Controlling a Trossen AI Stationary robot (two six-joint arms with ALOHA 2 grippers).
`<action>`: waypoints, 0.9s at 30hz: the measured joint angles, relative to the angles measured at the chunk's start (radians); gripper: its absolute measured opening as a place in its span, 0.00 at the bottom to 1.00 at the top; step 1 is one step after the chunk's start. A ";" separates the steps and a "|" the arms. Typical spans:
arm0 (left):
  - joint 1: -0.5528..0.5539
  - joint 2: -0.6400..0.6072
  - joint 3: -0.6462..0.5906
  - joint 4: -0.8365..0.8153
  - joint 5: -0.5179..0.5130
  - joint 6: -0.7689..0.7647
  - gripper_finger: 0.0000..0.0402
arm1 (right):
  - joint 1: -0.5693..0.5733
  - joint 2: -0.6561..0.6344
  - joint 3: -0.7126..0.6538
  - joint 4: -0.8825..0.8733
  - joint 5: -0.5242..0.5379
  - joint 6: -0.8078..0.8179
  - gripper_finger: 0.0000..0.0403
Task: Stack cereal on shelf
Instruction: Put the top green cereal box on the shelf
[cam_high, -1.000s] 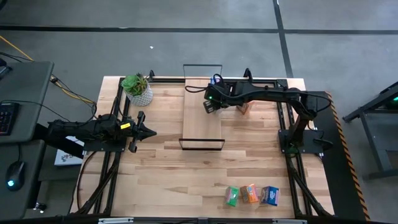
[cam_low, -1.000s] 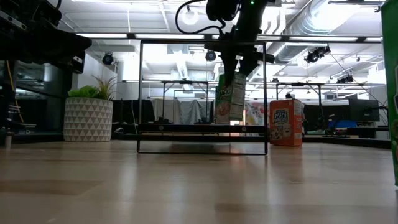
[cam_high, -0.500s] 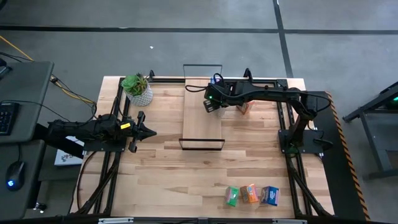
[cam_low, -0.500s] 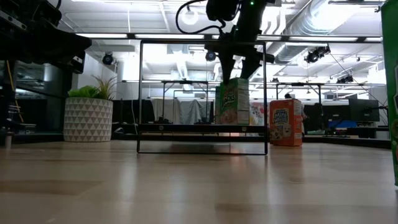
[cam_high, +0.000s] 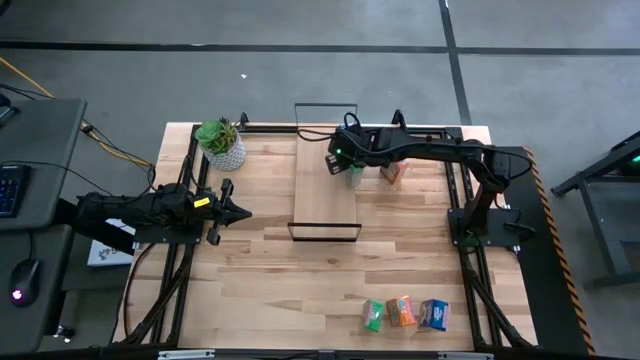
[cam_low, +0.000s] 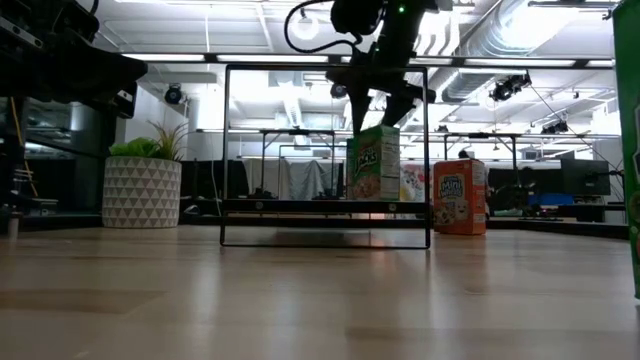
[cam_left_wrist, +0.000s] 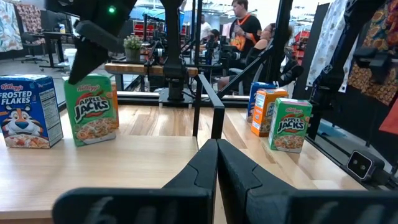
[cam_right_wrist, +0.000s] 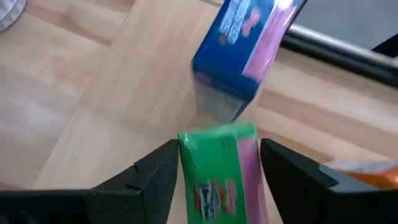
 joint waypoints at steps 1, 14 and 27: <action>0.000 0.000 0.000 0.000 0.000 0.000 0.01 | -0.005 0.000 0.000 0.009 0.001 -0.014 0.55; 0.000 0.000 0.000 0.000 0.000 0.000 0.01 | -0.007 0.001 0.117 -0.029 0.000 -0.290 0.55; 0.000 0.000 0.000 0.000 0.000 0.000 0.01 | 0.191 -0.019 0.114 -0.389 0.022 -0.337 0.27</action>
